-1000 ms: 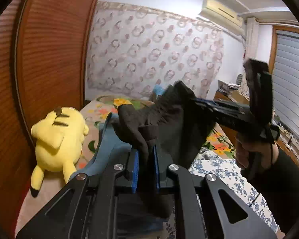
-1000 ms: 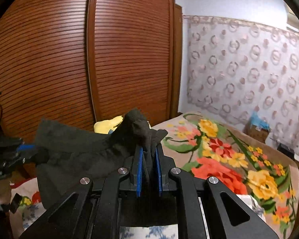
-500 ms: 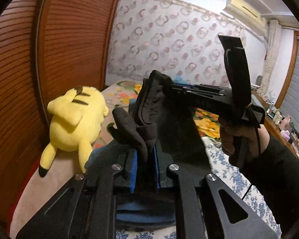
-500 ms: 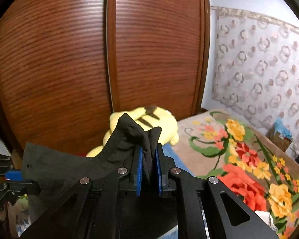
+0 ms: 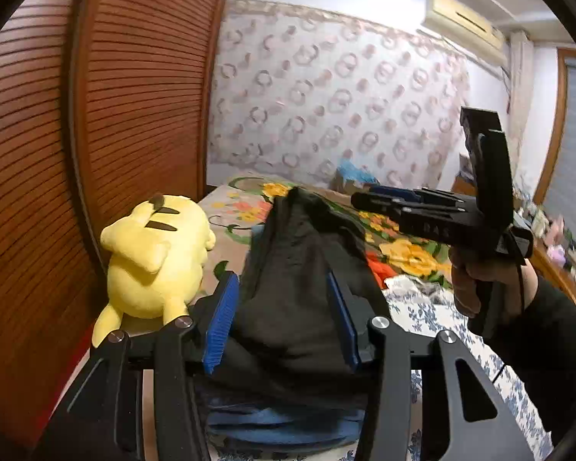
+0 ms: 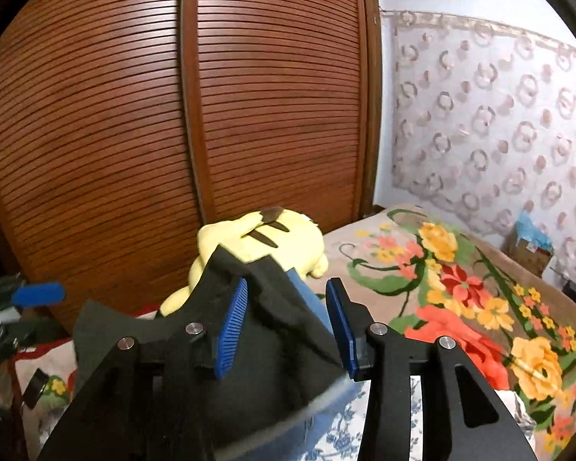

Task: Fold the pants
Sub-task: 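Lower the held black shirt onto the folded blue jeans with both grippers, then open both grippers and pull them back from the stacked shirt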

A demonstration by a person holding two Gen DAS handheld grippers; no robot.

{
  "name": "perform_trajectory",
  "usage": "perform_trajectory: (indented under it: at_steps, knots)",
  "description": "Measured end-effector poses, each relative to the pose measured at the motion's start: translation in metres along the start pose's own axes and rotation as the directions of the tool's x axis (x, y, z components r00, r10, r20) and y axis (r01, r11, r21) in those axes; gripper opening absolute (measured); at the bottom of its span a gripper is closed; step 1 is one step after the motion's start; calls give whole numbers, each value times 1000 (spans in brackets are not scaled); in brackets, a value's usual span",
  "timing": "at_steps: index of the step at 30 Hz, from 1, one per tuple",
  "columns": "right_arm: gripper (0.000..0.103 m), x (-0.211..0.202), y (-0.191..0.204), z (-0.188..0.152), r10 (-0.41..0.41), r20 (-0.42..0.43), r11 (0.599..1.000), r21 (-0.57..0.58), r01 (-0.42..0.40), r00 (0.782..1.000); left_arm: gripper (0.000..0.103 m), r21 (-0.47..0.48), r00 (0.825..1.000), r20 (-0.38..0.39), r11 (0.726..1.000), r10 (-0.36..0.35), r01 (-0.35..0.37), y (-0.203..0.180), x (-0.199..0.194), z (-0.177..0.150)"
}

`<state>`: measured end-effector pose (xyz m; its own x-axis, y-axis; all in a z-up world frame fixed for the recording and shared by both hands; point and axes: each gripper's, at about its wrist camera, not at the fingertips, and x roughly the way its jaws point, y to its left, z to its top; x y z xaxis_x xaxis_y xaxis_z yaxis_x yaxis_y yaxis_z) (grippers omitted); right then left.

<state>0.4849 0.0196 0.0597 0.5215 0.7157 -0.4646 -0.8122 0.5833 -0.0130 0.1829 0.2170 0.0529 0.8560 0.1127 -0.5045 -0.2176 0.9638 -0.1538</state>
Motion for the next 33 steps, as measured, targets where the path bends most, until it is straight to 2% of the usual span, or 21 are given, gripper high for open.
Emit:
perform_trajectory:
  at_steps: [4, 8, 10, 16, 21, 29, 32, 33]
  knots:
    - [44, 5, -2, -24, 30, -45, 999, 24, -29, 999, 49, 37, 997, -70, 999, -21, 23, -12, 19, -11]
    - [44, 27, -15, -23, 67, -89, 995, 80, -60, 994, 49, 38, 989, -145, 999, -2, 8, -12, 36, -30]
    - [44, 43, -19, -20, 49, -116, 996, 82, -40, 992, 49, 27, 985, -172, 1000, 4, 1, -8, 42, -40]
    - [44, 75, -36, -19, 71, -144, 987, 156, -48, 987, 49, 26, 984, -177, 1000, 6, -2, -9, 42, -46]
    - [44, 56, -26, -16, 26, -124, 989, 151, -7, 992, 49, 32, 983, -182, 999, 16, -10, -10, 41, -44]
    - [44, -3, 24, -34, -21, -109, 993, 111, 33, 994, 49, 47, 985, -169, 999, 24, -16, -10, 21, -44]
    - [44, -21, 40, -42, -22, -100, 993, 115, 34, 995, 55, 63, 987, -156, 997, 43, -33, -9, 13, -46]
    - [44, -29, 45, -44, -23, -96, 993, 116, 34, 995, 60, 69, 988, -148, 997, 46, -36, -9, 9, -47]
